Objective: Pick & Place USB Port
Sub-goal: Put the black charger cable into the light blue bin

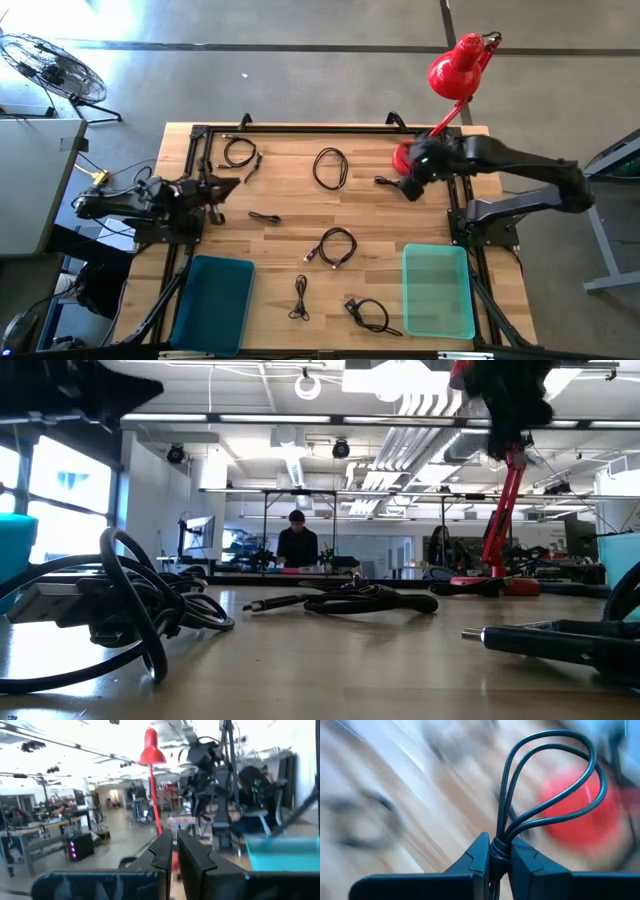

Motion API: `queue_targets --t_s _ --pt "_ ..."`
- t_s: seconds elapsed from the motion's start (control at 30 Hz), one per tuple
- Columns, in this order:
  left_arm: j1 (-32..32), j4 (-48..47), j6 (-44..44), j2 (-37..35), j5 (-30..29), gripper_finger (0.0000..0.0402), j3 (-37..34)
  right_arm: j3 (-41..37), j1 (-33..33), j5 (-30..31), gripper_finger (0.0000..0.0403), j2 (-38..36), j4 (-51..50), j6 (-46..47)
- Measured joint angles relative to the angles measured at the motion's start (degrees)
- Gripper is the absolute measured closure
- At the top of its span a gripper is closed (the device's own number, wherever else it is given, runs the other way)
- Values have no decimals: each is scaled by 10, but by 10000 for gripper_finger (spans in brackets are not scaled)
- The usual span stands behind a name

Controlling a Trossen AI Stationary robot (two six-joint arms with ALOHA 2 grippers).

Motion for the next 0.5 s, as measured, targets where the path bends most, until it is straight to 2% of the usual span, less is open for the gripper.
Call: queue_targets --t_s 0.17,0.23,0.5 --pt "0 -2 3 69 4 376 87 64 47 -2 370 -9 174 -114" --pt "0 -6 18 111 25 376 136 77 60 -6 370 -5 222 -153" --pt "0 -144 52 319 101 374 357 82 84 -51 370 32 305 -237"
